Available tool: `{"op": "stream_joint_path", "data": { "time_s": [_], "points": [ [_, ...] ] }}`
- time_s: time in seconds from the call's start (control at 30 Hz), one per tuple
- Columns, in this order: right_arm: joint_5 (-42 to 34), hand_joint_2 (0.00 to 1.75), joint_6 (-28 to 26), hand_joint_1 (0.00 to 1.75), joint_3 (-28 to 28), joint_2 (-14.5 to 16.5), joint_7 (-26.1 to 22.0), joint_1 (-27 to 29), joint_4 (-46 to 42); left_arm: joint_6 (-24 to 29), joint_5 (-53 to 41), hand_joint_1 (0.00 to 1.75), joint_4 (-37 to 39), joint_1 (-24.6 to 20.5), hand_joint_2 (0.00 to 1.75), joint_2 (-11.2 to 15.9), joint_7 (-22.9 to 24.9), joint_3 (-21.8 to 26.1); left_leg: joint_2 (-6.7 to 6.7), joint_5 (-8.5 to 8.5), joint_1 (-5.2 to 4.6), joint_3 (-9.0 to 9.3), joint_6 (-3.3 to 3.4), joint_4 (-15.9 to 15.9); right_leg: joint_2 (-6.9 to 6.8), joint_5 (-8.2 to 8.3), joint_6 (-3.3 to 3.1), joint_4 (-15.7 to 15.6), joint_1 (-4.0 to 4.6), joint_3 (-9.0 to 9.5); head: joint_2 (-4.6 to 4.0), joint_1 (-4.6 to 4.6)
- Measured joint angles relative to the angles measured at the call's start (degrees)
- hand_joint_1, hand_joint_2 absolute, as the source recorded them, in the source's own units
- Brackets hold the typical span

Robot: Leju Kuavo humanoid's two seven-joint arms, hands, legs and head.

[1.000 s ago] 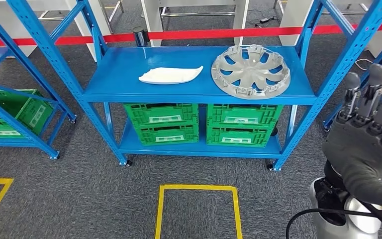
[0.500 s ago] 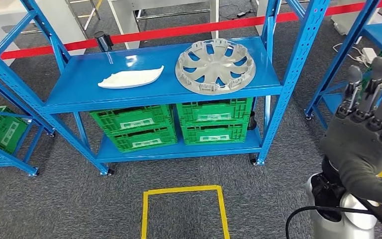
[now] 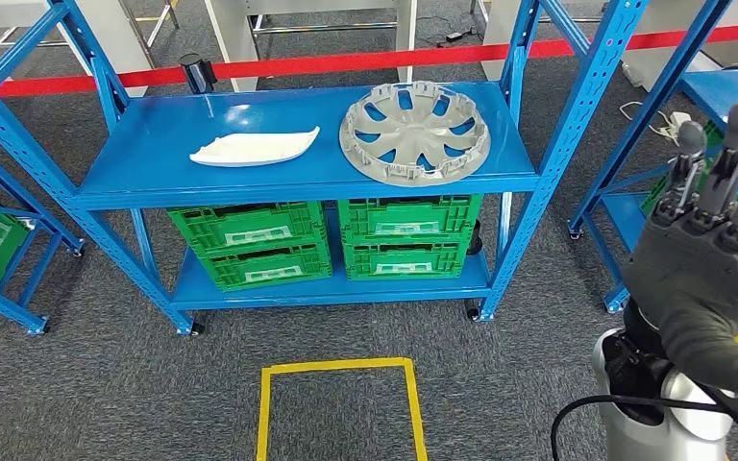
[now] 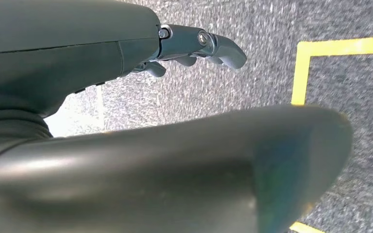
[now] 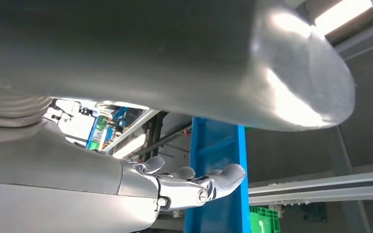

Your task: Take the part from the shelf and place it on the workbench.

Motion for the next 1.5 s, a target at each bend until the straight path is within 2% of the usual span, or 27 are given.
{"op": "stream_joint_path", "data": {
  "time_s": [0.03, 0.07, 0.13, 0.2, 0.27, 0.33, 0.4, 0.47, 0.5, 0.53, 0.57, 0.63, 0.7, 0.73, 0.8, 0.87, 0.97, 1.0, 1.03, 1.07, 1.13, 1.2, 1.23, 1.3, 1.37, 1.4, 1.5],
  "points": [
    [-0.02, 0.00, 0.01, 0.00, 0.00, 0.00, 0.00, 0.00, 0.06, 0.00, -0.01, 0.00, 0.03, 0.01, 0.00, -0.08, 0.01, 0.00, 0.05, -0.10, 0.15, -0.08, -0.24, 0.20, -0.13, 0.79, 0.40, -0.40, -0.28, 0.28, 0.00, 0.02],
    [-0.02, 0.00, 0.02, 0.00, 0.00, 0.00, 0.00, 0.00, 0.10, 0.00, -0.02, 0.00, 0.05, 0.00, 0.00, -0.12, 0.01, 0.00, 0.07, -0.27, 0.33, -0.15, -0.55, 0.49, -0.31, 2.39, 0.75, -2.83, -0.54, 1.64, 0.00, 0.03],
    [0.08, 0.00, 0.01, 0.00, 0.01, 0.00, 0.00, 0.02, 0.14, 0.00, -0.05, 0.00, 0.05, -0.02, 0.00, -0.13, 0.00, 0.03, 0.07, -0.80, 0.61, -0.32, -1.40, 1.32, -0.74, 5.21, 0.97, -10.17, -0.86, 5.69, 0.00, 0.11],
    [0.25, 0.00, -0.04, 0.00, 0.02, 0.00, -0.01, 0.10, 0.21, 0.00, -0.07, 0.00, 0.05, -0.06, 0.00, -0.07, -0.08, 0.15, 0.04, -1.28, 0.58, -0.63, -2.20, 2.05, -0.78, 5.95, -0.10, -14.13, -0.81, 7.76, 0.00, 0.21],
    [0.36, 0.00, -0.05, 0.00, 0.01, 0.00, -0.01, 0.26, 0.27, -0.03, -0.09, 0.00, 0.06, -0.09, 0.00, -0.04, -0.21, 0.29, 0.05, -1.46, 0.43, -0.78, -2.71, 2.23, -0.55, 6.04, -1.41, -14.53, -0.74, 7.75, 0.00, 0.24],
    [0.40, 0.00, -0.05, 0.00, 0.00, 0.00, -0.01, 0.49, 0.30, -0.14, -0.14, 0.00, 0.04, -0.09, 0.00, 0.09, -0.47, 0.34, -0.05, -2.07, 0.48, -1.02, -3.33, 2.93, -0.54, 6.25, -2.06, -14.88, -1.08, 7.81, 0.00, 0.13],
    [0.42, 0.00, -0.04, 0.00, 0.00, 0.00, -0.01, 0.67, 0.31, -0.27, -0.18, 0.00, 0.04, -0.10, 0.00, 0.14, -0.72, 0.35, -0.25, -4.66, 0.89, -2.85, -4.32, 7.01, -0.58, 6.45, -2.46, -15.16, -1.50, 7.84, 0.00, -0.13],
    [0.43, 0.00, -0.02, 0.00, 0.00, 0.00, 0.00, 0.89, 0.33, -0.34, -0.18, 0.00, 0.07, -0.05, 0.00, 0.07, -0.81, 0.35, -0.31, -8.06, 1.66, -6.31, -5.26, 14.24, -0.58, 6.51, -2.53, -15.19, -1.75, 7.73, 0.00, -0.30],
    [0.48, 0.00, -0.02, 0.00, 0.00, 0.00, 0.00, 1.03, 0.35, -0.37, -0.19, 0.00, 0.08, 0.00, 0.00, 0.07, -0.83, 0.35, -0.31, -8.75, 2.06, -7.59, -5.60, 16.83, -0.56, 6.52, -2.46, -15.19, -1.89, 7.70, 0.00, -0.32],
    [0.62, 0.00, -0.02, 0.00, 0.00, 0.00, 0.00, 1.20, 0.37, -0.42, -0.19, 0.00, 0.09, 0.05, 0.00, 0.07, -0.84, 0.35, -0.31, -8.36, 2.40, -8.02, -5.90, 17.53, -0.53, 6.55, -2.33, -15.18, -2.07, 7.69, 0.00, -0.32],
    [0.85, 0.00, -0.03, 0.00, 0.00, 0.00, -0.01, 1.38, 0.38, -0.46, -0.19, 0.00, 0.10, 0.08, 0.00, 0.07, -0.85, 0.35, -0.31, -6.90, 2.70, -7.32, -6.15, 15.90, -0.50, 6.56, -2.13, -15.17, -2.26, 7.73, 0.00, -0.32],
    [1.59, 0.00, -0.26, 0.00, 0.02, 0.01, -0.02, 2.02, -0.01, -0.56, -0.19, 0.00, 0.12, 0.08, 0.00, 0.08, -0.85, 0.36, -0.39, -3.00, 3.21, -3.70, -6.63, 8.10, -0.43, 6.60, -1.50, -15.18, -2.62, 7.86, 0.00, -0.37],
    [2.46, 0.00, -0.94, 0.00, 0.17, 0.02, -0.05, 3.01, -1.08, -0.63, -0.17, 0.00, 0.16, 0.09, 0.00, 0.07, -0.83, 0.38, -0.68, -1.05, 3.22, -1.19, -6.66, 2.37, -0.38, 6.66, -0.57, -15.32, -2.65, 7.96, 0.00, -0.44],
    [2.92, 0.00, -1.49, 0.00, 0.40, -0.01, -0.08, 3.55, -1.71, -0.67, -0.17, 0.00, 0.18, 0.15, 0.00, 0.05, -0.80, 0.41, -0.82, -1.00, 3.08, -0.92, -6.47, 1.52, -0.34, 6.77, -0.08, -15.52, -2.61, 8.02, 0.00, -0.48],
    [3.64, 0.00, -2.75, 0.00, 1.15, -0.36, -0.06, 4.52, -2.63, -0.68, -0.17, 0.00, 0.19, 0.30, 0.00, 0.06, -0.75, 0.51, -0.84, -0.67, 2.94, -0.92, -5.50, 1.32, -0.29, 7.01, 0.85, -16.05, -2.69, 8.27, 0.00, -0.42],
    [4.01, 0.00, -3.82, 0.00, 1.87, -1.09, -0.03, 5.20, -3.19, -0.80, -0.17, 0.00, 0.18, 0.38, 0.00, 0.05, -0.87, 0.69, -0.73, -0.19, 2.99, -0.70, -4.44, 0.86, -0.41, 5.84, 1.23, -14.64, -2.73, 7.70, 0.00, -0.21],
    [4.17, 0.00, -5.39, 0.00, 2.81, -2.48, -0.04, 6.03, -3.45, -1.32, -0.35, 0.00, 0.18, 0.41, 0.00, 0.03, -1.31, 0.93, -0.54, 0.07, 2.58, -0.76, -3.45, 0.67, -0.53, 0.48, 0.91, -4.60, -2.12, 3.06, 0.00, 0.35],
    [4.21, 0.00, -5.99, 0.00, 3.08, -2.98, -0.03, 6.43, -3.45, -1.53, -0.54, 0.00, 0.19, 0.44, 0.00, 0.02, -1.40, 0.96, -0.51, 0.04, 2.31, -0.79, -3.27, 0.70, -0.53, -0.56, 0.74, -1.51, -1.82, 1.63, 0.00, 0.47],
    [4.21, 0.00, -6.60, 0.00, 3.27, -3.49, -0.02, 6.81, -3.47, -1.73, -0.82, 0.00, 0.20, 0.48, 0.00, 0.00, -1.50, 0.97, -0.49, -0.01, 2.03, -0.78, -3.10, 0.75, -0.52, -0.58, 0.47, -0.16, -1.53, 1.03, 0.00, 0.56],
    [4.15, 0.00, -7.07, 0.00, 3.38, -3.99, -0.02, 7.13, -3.54, -1.96, -1.07, 0.00, 0.21, 0.52, 0.00, -0.02, -1.59, 0.97, -0.49, -0.07, 1.76, -0.75, -2.98, 0.82, -0.52, 0.47, 0.06, -1.11, -1.22, 1.56, 0.00, 0.61],
    [3.79, 0.00, -7.60, 0.00, 3.48, -5.04, -0.03, 7.47, -3.79, -2.27, -1.45, 0.00, 0.21, 0.54, 0.00, -0.07, -1.76, 0.98, -0.49, -0.26, 1.36, -0.64, -2.78, 1.06, -0.60, 3.97, -1.16, -8.37, -0.48, 5.33, 0.00, 0.72],
    [3.14, 0.00, -7.71, 0.00, 3.50, -5.95, -0.03, 7.57, -4.00, -2.40, -1.75, 0.00, 0.21, 0.49, 0.00, -0.16, -1.78, 0.98, -0.50, -0.55, 0.96, -0.72, -2.87, 1.40, -0.91, 5.95, -1.96, -14.61, 0.13, 8.47, 0.00, 0.76],
    [2.81, 0.00, -7.61, 0.00, 3.50, -6.30, -0.02, 7.56, -4.04, -2.40, -1.88, 0.00, 0.20, 0.46, 0.00, -0.19, -1.73, 0.98, -0.47, -0.67, 0.88, -0.79, -3.02, 1.49, -1.02, 6.07, -2.13, -15.81, 0.29, 9.01, 0.00, 0.78],
    [2.40, 0.00, -7.28, 0.00, 3.49, -6.67, -0.02, 7.48, -4.06, -2.35, -1.97, 0.00, 0.18, 0.39, 0.00, -0.16, -1.52, 0.99, -0.34, -0.82, 0.78, -0.81, -3.42, 1.50, -0.93, 6.23, -2.24, -16.11, 0.18, 9.07, 0.00, 0.80],
    [2.31, 0.00, -7.04, 0.00, 3.49, -6.78, -0.01, 7.34, -4.06, -2.28, -1.97, 0.00, 0.15, 0.33, 0.00, -0.14, -1.38, 1.02, -0.37, -1.79, 0.80, -1.22, -4.24, 2.73, -0.87, 6.48, -2.53, -16.57, -0.27, 9.28, 0.00, 0.70],
    [2.32, 0.00, -6.98, 0.00, 3.50, -6.78, -0.01, 7.24, -4.06, -2.26, -1.97, 0.00, 0.13, 0.28, 0.00, -0.14, -1.34, 1.02, -0.43, -3.13, 0.94, -2.13, -4.77, 4.84, -0.91, 6.60, -2.65, -16.80, -0.56, 9.36, 0.00, 0.62],
    [2.38, 0.00, -6.44, 0.00, 3.61, -6.75, -0.01, 6.81, -3.77, -2.07, -1.94, 0.00, 0.13, 0.25, 0.00, -0.19, -1.25, 1.10, -0.51, -7.93, 2.10, -6.98, -6.14, 15.11, -0.97, 6.64, -2.68, -16.84, -0.99, 9.30, 0.00, 0.47]
  ]
}}
